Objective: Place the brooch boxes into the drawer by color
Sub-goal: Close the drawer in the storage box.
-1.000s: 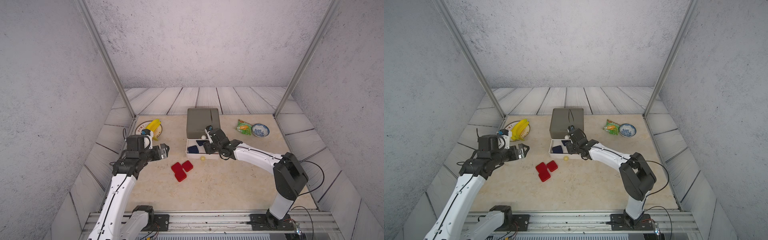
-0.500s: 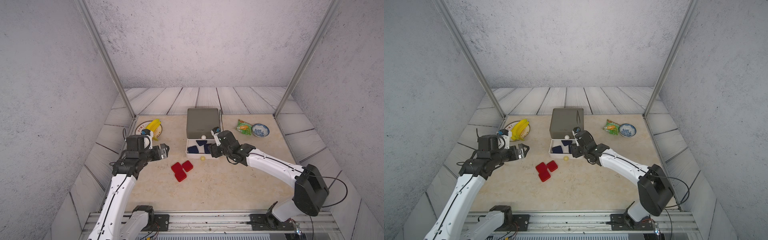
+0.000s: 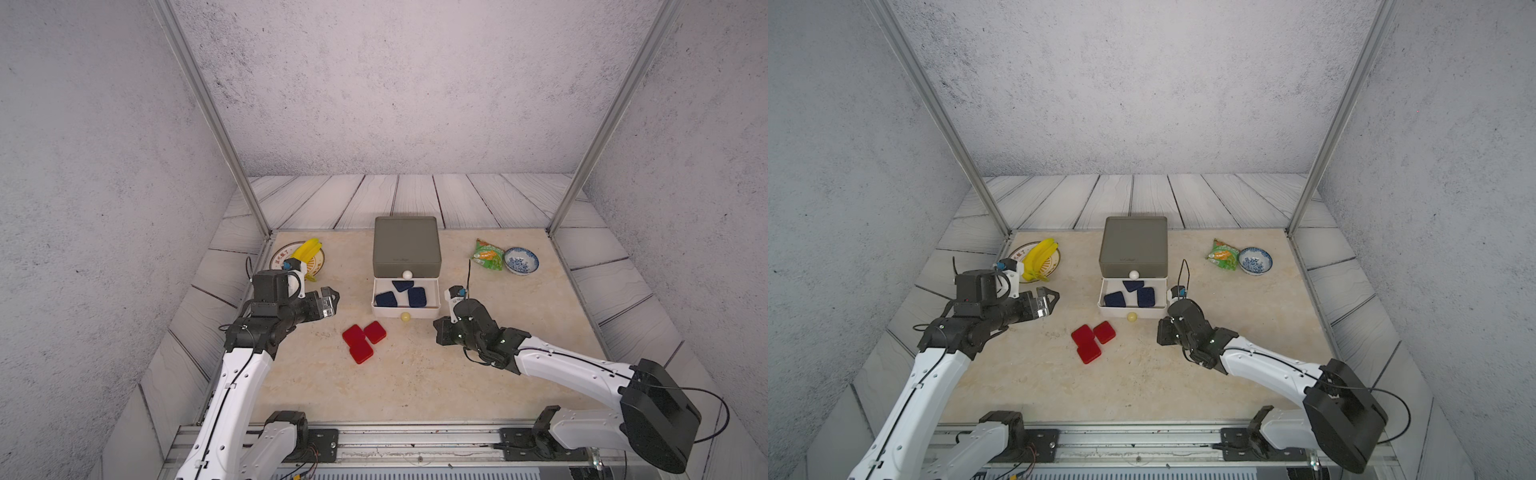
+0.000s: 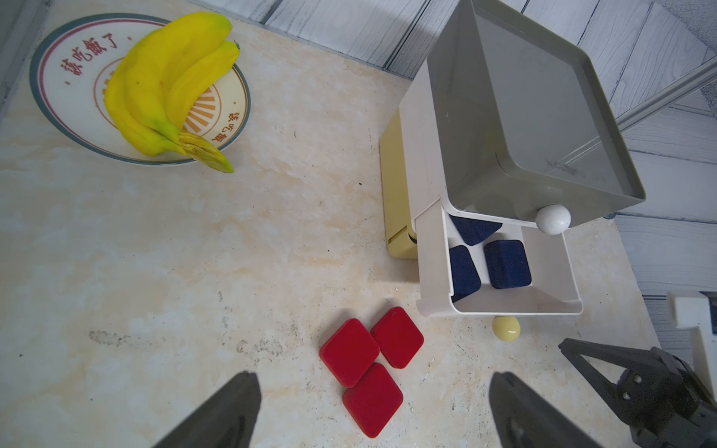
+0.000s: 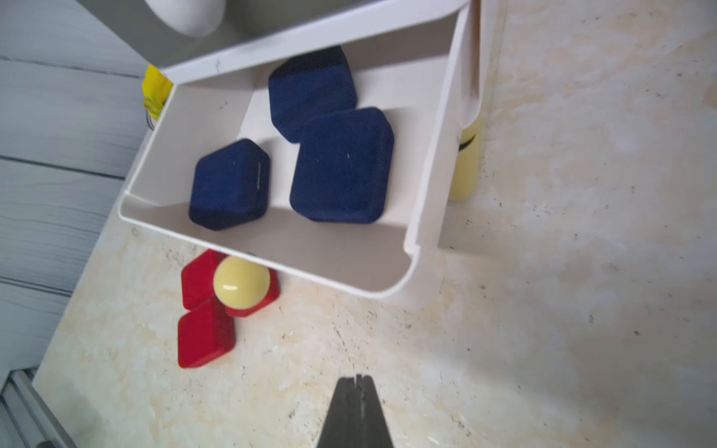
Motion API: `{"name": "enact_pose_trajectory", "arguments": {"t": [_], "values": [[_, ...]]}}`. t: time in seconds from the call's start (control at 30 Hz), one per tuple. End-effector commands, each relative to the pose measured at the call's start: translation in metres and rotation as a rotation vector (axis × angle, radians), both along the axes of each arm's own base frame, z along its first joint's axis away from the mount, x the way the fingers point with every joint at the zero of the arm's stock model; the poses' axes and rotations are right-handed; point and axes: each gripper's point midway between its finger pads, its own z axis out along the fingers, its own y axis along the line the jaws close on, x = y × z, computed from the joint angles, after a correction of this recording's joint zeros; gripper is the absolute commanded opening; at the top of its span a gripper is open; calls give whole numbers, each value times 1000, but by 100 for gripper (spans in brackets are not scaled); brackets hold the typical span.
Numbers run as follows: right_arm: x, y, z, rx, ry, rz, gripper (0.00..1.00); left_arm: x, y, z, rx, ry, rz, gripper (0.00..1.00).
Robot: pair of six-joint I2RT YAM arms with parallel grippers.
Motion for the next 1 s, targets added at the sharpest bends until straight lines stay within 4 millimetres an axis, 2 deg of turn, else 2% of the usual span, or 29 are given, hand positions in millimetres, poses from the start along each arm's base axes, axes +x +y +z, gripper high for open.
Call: {"name": "enact_pose_trajectory", "arguments": {"t": [0.0, 0.37, 0.97], "values": [[17, 14, 16, 118, -23, -57, 0, 1, -3, 10, -11, -23, -11, 99], [45, 33, 3, 133, -52, -98, 0, 1, 0, 6, 10, -17, -8, 99], [113, 40, 18, 82, -172, -152, 0, 4, 3, -6, 40, 9, -6, 99]]}}
